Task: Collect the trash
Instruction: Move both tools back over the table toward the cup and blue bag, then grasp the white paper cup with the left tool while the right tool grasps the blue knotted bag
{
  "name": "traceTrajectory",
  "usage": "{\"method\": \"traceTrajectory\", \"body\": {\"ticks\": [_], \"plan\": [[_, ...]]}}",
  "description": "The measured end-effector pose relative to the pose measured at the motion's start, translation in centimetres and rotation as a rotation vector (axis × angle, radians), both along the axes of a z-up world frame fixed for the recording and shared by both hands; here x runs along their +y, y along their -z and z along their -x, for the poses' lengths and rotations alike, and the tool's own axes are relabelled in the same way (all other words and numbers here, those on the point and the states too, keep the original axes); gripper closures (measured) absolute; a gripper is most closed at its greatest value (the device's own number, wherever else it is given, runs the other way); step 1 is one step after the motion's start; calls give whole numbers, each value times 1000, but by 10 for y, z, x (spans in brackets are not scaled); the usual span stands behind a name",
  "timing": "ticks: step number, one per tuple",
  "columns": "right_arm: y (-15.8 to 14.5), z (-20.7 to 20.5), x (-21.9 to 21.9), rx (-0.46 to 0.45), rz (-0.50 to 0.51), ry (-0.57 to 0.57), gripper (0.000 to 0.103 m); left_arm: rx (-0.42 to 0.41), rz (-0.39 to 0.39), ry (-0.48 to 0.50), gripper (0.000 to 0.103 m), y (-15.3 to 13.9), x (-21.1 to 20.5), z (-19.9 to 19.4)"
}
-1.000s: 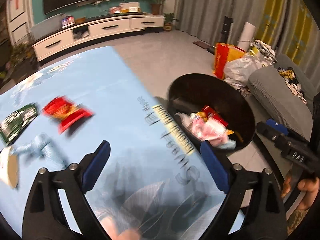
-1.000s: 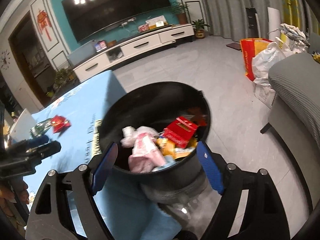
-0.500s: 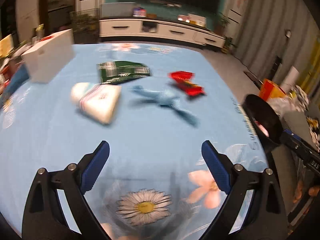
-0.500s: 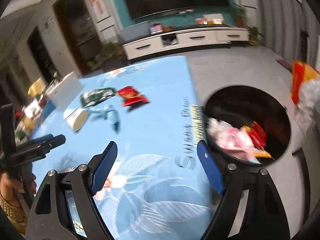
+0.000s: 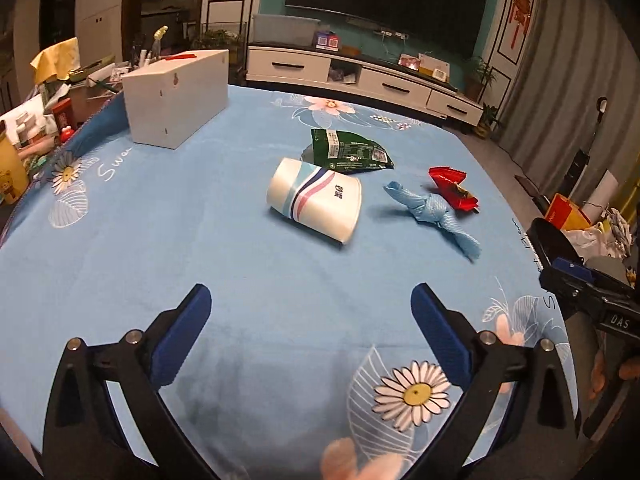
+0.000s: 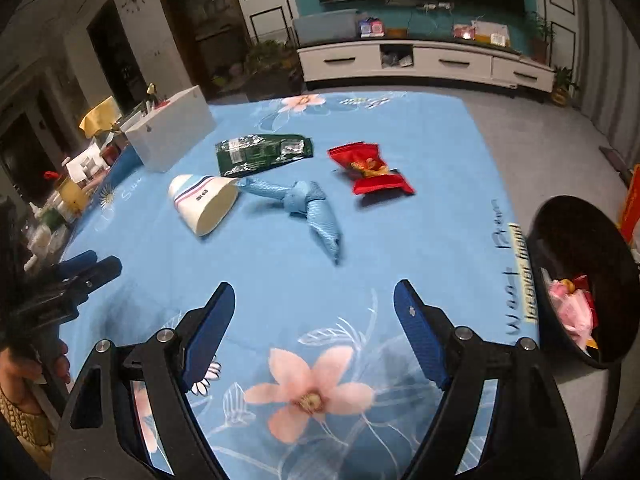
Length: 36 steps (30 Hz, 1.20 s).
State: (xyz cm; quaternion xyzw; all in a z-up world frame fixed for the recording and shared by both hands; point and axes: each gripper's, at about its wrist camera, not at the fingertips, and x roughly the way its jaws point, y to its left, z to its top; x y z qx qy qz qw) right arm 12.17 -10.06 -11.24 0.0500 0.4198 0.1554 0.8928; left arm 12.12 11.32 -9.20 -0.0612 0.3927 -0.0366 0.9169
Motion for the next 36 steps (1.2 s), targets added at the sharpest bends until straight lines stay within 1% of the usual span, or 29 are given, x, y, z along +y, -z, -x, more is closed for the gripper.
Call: {"method": "traceTrajectory", "body": {"ticks": [5,7,11,13,16,20,23,29,31,36], "plan": [[11,-20,15,21,32,-27,22,14,-45,16,3,11,-1,-25],[14,-30,19,28,31,-36,16,11,-54,20,3,14,-1,-36],[20,-52,28,37,63,-55,15,4,-63,37,3,18,-5,-59],[24,-62,32,36,64,-59,15,8,-94,60,3,24,-10,-71],[31,-78,37,43,70,-70,15,17,-145,63,3,31,-14,-87],[41,-98,48,62,80,-101,15,25,-188,72,3,38,-17,-103],[45,-106,53,69,93,-106,15,31,-186,98,3,41,-19,-111],[49,-118,58,70,80,-118,15,30,-199,132,3,44,-25,-114],[49,-120,59,69,77,-122,15,48,-196,128,3,47,-27,-117],[47,-126,61,63,67,-125,15,54,-201,102,3,51,-30,-117]]}}
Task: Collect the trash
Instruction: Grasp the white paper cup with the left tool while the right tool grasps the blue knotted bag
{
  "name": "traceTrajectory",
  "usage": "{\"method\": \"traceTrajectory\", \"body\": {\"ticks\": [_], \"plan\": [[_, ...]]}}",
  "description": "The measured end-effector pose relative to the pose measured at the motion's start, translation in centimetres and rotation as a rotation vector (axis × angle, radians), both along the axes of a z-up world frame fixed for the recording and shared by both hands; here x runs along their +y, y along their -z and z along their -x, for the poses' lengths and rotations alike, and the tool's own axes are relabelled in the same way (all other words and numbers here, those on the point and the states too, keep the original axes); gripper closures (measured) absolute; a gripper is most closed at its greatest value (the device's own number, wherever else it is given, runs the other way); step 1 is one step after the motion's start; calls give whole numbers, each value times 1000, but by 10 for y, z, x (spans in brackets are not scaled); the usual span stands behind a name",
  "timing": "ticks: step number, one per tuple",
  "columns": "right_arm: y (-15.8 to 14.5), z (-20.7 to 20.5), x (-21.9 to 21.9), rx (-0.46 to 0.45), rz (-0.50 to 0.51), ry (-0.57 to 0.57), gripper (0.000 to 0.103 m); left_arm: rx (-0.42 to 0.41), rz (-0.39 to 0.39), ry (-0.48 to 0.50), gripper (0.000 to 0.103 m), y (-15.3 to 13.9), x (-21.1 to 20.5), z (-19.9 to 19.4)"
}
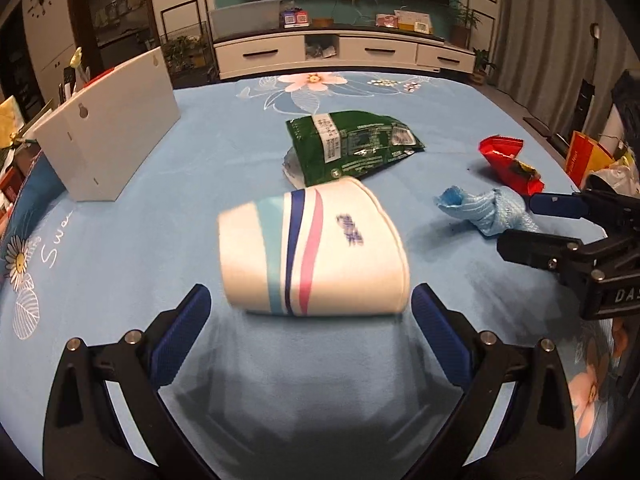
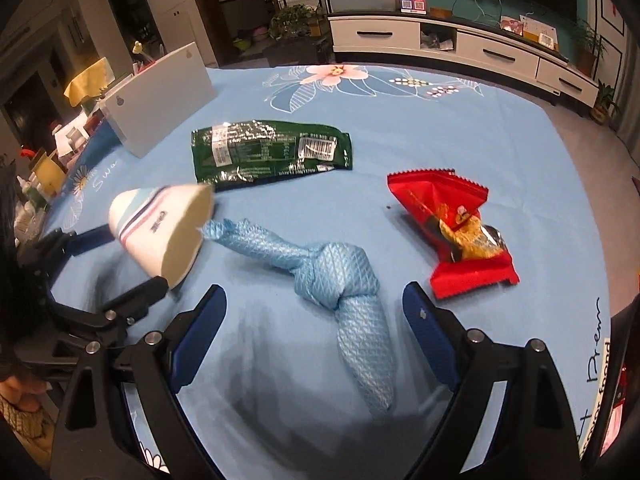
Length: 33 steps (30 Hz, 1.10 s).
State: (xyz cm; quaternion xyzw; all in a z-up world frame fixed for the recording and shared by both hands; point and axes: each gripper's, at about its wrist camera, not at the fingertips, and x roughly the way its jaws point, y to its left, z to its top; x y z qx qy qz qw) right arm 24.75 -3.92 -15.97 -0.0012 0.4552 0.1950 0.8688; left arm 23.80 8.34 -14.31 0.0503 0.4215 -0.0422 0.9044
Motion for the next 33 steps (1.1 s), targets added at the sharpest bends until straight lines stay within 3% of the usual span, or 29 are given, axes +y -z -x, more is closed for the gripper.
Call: {"method": "traceTrajectory", "body": {"ticks": [5,9,14,17,19,21,33], "plan": [[1,-7,9,-3,16,-12,15,6,-30,-31,3,3,-3,-8],[5,-11,13,1,36,-16,15,1,-8,-43,3,2,0,-8],[10,-11,19,3,77,-31,34,-21,22,-52,3,-5,4,-7],[12,-9,21,-2,106,-34,48,-29,38,-51,15,-8,8,-3],[11,-6,20,-4,110,-38,62,-27,45,-55,15,-8,9,-1],[10,-4,19,-5,111,-34,68,-24,48,-52,16,-8,11,0],[-5,35,3,-4,22,-12,71,-43,85,-48,16,-22,12,24]]}}
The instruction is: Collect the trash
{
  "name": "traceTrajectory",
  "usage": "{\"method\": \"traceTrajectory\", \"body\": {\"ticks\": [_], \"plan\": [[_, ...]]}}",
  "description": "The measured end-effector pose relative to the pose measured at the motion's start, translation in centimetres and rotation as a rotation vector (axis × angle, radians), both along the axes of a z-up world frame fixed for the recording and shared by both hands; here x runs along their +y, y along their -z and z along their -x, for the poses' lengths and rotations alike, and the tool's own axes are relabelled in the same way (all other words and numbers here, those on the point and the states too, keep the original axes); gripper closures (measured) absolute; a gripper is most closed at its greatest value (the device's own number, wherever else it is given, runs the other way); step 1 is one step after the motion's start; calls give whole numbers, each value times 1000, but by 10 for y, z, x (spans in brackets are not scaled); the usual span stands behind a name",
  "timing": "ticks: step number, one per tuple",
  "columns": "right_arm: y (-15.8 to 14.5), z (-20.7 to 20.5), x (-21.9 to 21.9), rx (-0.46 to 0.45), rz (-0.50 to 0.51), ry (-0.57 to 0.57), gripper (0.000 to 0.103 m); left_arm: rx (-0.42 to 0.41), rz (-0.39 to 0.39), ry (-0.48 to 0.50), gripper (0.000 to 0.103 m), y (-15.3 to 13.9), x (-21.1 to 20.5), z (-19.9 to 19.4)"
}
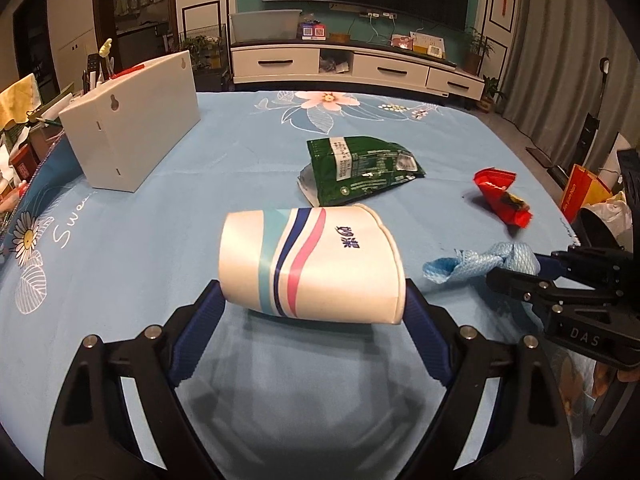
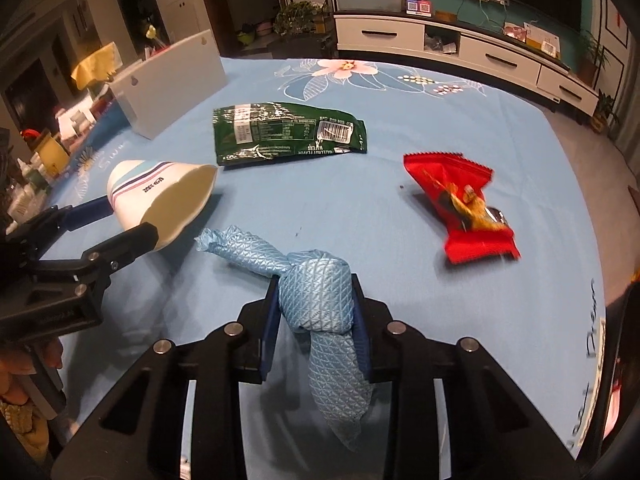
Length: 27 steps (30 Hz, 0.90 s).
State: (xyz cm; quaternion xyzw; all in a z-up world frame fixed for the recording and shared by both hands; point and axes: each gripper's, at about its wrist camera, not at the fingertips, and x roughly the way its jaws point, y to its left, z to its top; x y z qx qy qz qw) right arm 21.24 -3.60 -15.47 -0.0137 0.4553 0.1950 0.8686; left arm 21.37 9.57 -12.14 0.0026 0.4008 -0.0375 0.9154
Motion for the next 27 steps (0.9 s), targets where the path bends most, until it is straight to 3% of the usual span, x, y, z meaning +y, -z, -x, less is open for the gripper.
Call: {"method": "traceTrajectory", "body": {"ticks": [27], "plan": [[-57,121,-73,-114,-95,152,70,-89,-5,89,16,-60,-61,101]]}}
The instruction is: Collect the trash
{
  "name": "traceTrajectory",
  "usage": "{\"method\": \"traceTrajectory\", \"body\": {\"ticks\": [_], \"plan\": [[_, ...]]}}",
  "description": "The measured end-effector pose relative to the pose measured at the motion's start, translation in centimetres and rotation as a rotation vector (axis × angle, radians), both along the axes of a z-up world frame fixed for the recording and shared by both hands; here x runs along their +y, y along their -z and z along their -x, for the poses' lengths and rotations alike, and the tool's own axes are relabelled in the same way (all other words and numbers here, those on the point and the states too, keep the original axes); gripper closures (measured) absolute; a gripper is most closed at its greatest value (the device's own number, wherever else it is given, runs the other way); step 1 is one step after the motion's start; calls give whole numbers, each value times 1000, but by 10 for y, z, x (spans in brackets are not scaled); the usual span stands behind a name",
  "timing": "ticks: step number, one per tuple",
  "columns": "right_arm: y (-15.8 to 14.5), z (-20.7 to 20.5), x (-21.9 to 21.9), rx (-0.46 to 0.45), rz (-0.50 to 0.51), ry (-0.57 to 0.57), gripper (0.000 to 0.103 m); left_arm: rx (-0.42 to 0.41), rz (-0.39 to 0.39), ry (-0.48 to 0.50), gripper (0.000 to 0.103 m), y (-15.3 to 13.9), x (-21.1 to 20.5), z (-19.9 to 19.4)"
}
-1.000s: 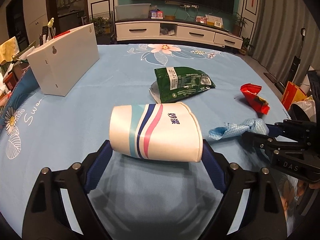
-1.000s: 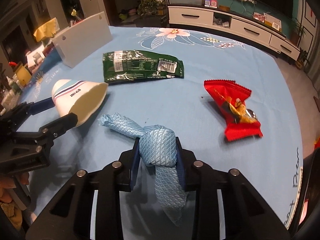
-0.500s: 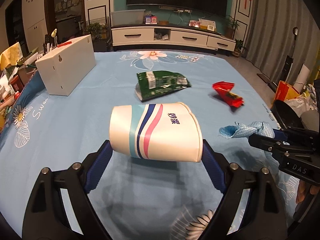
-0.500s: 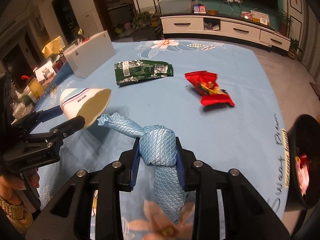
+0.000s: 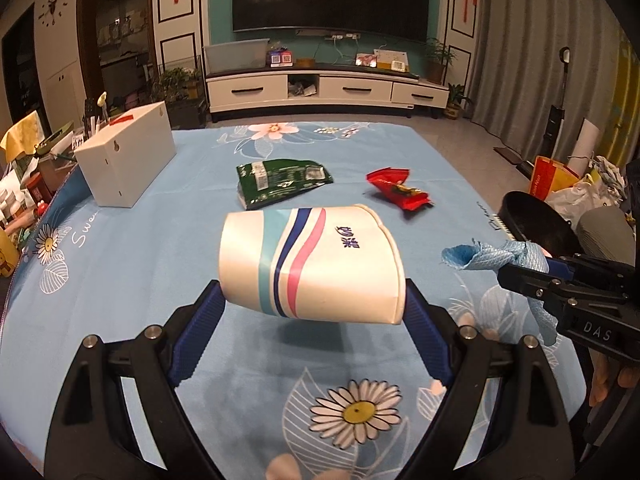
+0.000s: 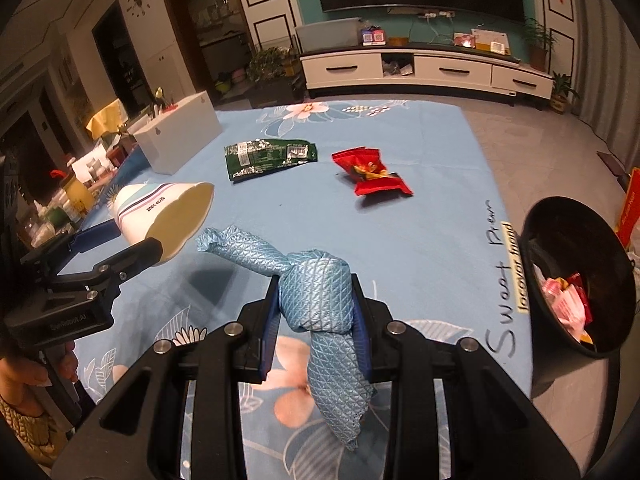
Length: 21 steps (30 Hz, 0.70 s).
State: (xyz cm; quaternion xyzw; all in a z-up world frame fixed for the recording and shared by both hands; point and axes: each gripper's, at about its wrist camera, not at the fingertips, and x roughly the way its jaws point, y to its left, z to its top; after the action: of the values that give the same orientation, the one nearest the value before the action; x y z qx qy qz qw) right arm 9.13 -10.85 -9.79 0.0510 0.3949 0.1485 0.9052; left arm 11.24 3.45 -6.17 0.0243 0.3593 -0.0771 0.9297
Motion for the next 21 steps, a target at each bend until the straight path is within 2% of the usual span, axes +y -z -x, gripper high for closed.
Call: {"method": "traceTrajectory", "body": {"ticks": [21], "plan": [[-30,46,-58,-101,-52,111,70,-88,-41,91,16,-38,-51,34]]}}
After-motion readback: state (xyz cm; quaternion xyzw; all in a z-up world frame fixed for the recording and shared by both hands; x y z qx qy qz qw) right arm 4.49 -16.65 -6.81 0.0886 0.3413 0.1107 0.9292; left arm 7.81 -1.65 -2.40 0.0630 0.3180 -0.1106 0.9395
